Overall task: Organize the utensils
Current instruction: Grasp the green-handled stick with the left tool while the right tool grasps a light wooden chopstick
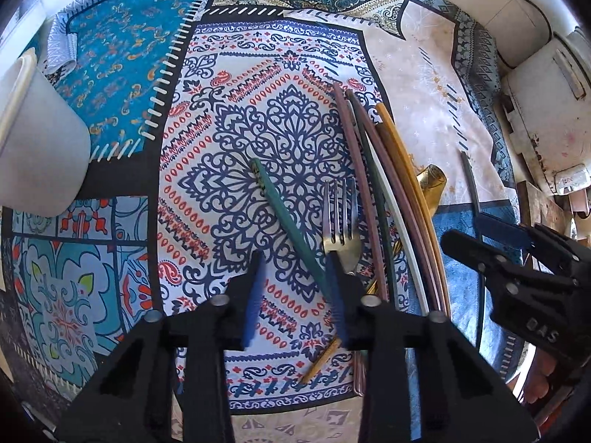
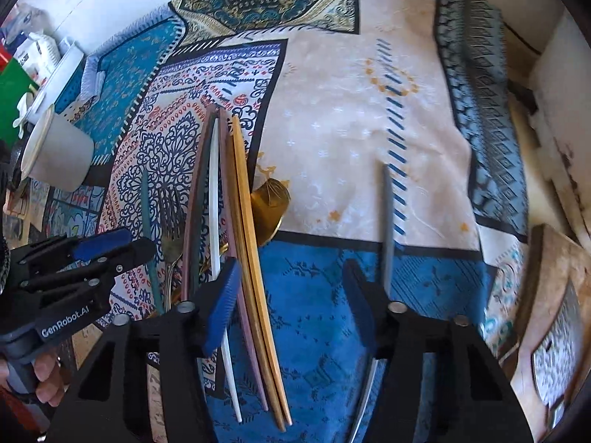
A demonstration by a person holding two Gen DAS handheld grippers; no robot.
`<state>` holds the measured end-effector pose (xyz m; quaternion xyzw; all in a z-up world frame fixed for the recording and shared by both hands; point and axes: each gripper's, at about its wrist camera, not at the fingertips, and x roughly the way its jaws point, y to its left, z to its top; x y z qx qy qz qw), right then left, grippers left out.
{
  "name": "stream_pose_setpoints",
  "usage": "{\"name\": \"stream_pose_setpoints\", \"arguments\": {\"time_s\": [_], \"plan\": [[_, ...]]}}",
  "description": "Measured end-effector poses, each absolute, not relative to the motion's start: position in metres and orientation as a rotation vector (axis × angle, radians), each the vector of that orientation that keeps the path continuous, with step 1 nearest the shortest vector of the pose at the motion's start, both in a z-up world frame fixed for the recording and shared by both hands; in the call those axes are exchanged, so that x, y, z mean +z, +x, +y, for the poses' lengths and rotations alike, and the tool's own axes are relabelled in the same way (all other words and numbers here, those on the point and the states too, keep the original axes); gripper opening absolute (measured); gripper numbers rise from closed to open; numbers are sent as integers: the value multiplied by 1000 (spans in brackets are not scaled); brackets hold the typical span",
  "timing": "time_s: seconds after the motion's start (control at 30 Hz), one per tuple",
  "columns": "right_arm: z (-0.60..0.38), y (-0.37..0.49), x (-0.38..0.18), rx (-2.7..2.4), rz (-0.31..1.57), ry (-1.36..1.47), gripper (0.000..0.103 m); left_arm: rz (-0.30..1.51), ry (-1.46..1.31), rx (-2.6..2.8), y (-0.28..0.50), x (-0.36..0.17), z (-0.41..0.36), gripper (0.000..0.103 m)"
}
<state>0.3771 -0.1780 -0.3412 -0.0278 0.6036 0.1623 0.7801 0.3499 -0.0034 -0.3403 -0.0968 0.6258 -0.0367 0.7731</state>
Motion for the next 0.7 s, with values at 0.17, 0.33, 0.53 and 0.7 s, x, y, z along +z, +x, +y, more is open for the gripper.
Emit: {"name": "stream_pose_setpoints", "arguments": {"time_s": [0.17,0.33,0.53,0.7], "plan": [[-174,384,-349,405,1347,-48,34,1342,-180,-48,353,-342,-8,18],[-170,388,-348,441,1358,-58,26,1331,-180,-41,362,-346,-11,9],[-164,398,-349,471,1388,-57,16,1345,-204,-76,372,-348,-7,5],[-163,395,-346,479,1389,-110,12,1387,-205,-125,372,-347,-5,4]]}}
